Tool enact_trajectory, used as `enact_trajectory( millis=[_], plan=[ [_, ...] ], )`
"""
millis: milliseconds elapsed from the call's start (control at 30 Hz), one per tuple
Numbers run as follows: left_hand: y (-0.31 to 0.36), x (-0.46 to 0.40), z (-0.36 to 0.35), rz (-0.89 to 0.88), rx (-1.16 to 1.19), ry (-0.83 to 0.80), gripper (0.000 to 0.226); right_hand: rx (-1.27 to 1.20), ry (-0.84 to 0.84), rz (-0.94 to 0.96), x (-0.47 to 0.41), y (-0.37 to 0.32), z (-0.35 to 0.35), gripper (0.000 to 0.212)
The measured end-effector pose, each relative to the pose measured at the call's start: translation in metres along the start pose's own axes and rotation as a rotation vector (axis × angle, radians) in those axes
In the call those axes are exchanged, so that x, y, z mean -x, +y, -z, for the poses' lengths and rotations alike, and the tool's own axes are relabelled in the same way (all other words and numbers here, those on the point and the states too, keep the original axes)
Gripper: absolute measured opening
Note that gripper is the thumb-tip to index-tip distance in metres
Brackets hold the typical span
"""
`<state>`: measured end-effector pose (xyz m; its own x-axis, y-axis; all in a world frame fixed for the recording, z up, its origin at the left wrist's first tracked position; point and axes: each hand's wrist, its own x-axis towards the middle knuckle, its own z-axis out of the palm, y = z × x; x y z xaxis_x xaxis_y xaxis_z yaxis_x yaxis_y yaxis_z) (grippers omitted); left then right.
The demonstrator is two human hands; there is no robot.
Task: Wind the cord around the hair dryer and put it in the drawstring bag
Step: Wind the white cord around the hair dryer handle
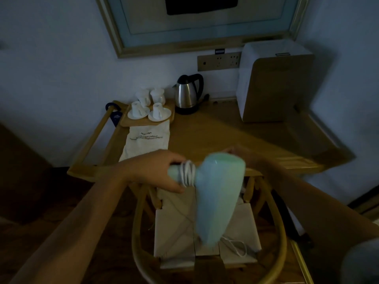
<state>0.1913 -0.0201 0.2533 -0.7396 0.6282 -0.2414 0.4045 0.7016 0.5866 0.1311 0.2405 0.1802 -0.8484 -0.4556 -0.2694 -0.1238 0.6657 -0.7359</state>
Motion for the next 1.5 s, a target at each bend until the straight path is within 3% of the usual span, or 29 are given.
enact_trajectory(
  millis=[67,200,433,500,700,867,933,1033,1167,1233,1400,1500],
  plan=[
    [0.001,-0.009,-0.016,0.071,-0.153,-0.088,0.035,-0.010,0.107,-0.011,-0.005,-0.010,0.008,0.015],
    [-0.008,-0.024,-0.045,0.197,-0.300,-0.058,0.043,0.085,0.257,-0.038,-0.014,-0.024,0.013,0.021],
    [-0.035,-0.051,-0.077,0.439,-0.217,0.096,0.042,0.079,0.322,0.150,0.011,-0.081,-0.017,0.013],
    [-0.046,-0.055,-0.076,0.518,-0.094,0.161,0.037,0.097,0.318,0.201,0.024,-0.083,-0.029,0.016],
    [-0.054,-0.055,-0.061,0.587,0.564,0.458,0.025,-0.019,0.440,0.246,0.042,-0.053,-0.077,0.012],
    [-0.046,-0.052,-0.062,0.536,1.061,0.411,0.012,-0.083,0.560,0.172,0.040,-0.017,-0.111,0.009],
    [-0.040,-0.050,-0.067,0.502,1.262,0.392,0.025,-0.196,0.560,0.161,0.037,-0.011,-0.117,0.013],
    [-0.033,-0.053,-0.075,0.437,1.253,0.427,0.038,-0.409,0.464,0.094,0.030,-0.008,-0.117,0.022],
    [-0.027,-0.055,-0.075,0.388,1.223,0.488,0.035,-0.690,0.295,0.008,0.025,-0.020,-0.108,0.015],
    [-0.026,-0.054,-0.073,0.399,1.179,0.491,0.035,-0.780,0.285,0.043,0.020,-0.029,-0.104,0.033],
    [-0.017,-0.051,-0.076,0.355,1.222,0.415,0.050,-0.945,0.264,0.151,0.011,-0.036,-0.102,0.021],
    [-0.018,-0.047,-0.076,0.366,1.268,0.412,0.036,-0.957,0.266,0.162,0.010,-0.033,-0.100,0.019]
  ],
)
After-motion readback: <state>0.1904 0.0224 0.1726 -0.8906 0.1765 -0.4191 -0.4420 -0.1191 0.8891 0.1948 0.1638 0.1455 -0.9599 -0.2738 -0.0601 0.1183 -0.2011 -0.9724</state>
